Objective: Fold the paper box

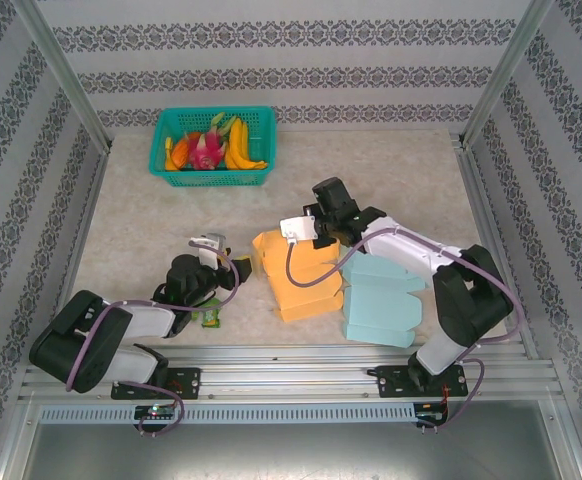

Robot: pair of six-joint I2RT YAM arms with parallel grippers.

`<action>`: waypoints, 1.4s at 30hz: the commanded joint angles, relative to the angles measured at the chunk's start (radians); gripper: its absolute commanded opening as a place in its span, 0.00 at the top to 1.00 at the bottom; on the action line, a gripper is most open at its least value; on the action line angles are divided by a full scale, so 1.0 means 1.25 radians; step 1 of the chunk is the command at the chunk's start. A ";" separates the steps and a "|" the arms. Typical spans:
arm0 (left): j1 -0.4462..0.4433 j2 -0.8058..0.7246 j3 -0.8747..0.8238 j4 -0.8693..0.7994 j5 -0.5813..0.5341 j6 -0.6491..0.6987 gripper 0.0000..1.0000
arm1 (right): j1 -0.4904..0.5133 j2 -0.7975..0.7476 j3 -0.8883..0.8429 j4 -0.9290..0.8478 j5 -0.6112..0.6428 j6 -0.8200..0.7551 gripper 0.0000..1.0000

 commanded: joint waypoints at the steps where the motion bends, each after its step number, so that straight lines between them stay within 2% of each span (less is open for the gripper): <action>1: -0.010 -0.027 -0.010 0.014 0.016 -0.017 0.27 | -0.002 -0.025 -0.014 0.010 -0.029 -0.011 1.00; 4: -0.012 -0.025 0.012 -0.013 0.044 -0.005 0.27 | -0.004 -0.022 -0.012 0.010 -0.033 -0.011 1.00; 10: -0.027 0.013 0.019 0.045 0.134 -0.008 0.27 | -0.005 -0.021 -0.012 0.005 -0.035 -0.009 1.00; 14: -0.036 0.041 0.027 0.054 0.153 0.008 0.26 | -0.007 -0.021 -0.008 -0.004 -0.042 -0.008 1.00; 19: -0.035 0.055 0.035 0.056 0.130 0.008 0.26 | -0.006 -0.021 -0.008 -0.005 -0.049 -0.008 1.00; 27: -0.042 0.083 0.066 0.061 0.147 0.002 0.26 | -0.006 -0.021 -0.007 -0.011 -0.054 -0.007 1.00; 42: -0.084 0.160 0.105 0.064 0.046 0.001 0.25 | 0.002 -0.013 -0.010 -0.011 -0.043 -0.007 1.00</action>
